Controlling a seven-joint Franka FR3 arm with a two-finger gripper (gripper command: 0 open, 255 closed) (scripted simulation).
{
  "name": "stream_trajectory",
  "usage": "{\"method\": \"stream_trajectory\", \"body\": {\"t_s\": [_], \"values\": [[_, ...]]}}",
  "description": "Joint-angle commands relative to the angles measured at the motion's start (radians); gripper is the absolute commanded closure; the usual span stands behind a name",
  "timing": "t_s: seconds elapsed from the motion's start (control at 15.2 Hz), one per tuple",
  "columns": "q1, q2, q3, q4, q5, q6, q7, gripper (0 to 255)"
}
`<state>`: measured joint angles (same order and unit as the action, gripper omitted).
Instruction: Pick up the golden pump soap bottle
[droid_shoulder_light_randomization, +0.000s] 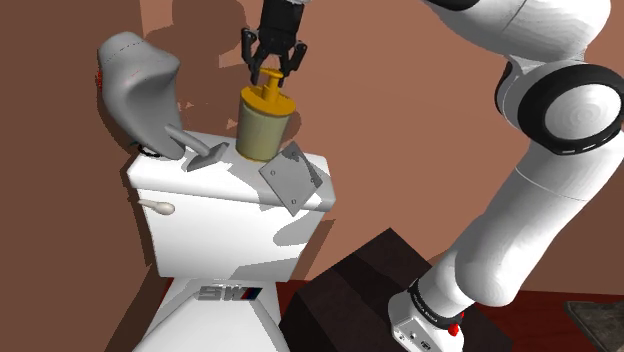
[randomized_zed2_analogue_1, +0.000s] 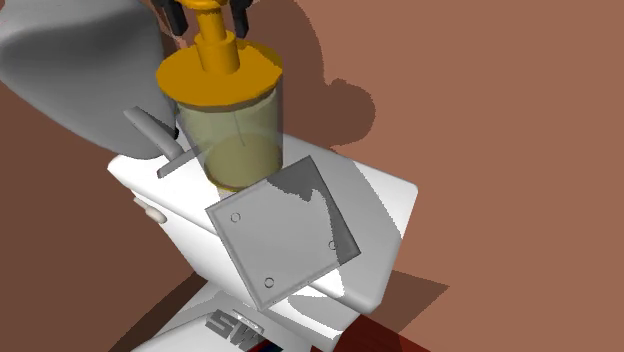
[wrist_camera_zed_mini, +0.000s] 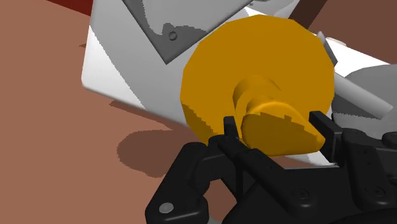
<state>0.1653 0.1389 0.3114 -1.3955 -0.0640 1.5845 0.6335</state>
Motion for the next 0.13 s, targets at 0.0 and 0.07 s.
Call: {"method": "stream_trajectory", "body": {"t_s": [0.0, 0.07], "values": [[0.001, 0.007, 0.0, 0.025, -0.002, -0.018, 0.0, 255], [0.001, 0.007, 0.0, 0.025, -0.002, -0.018, 0.0, 255]]}}
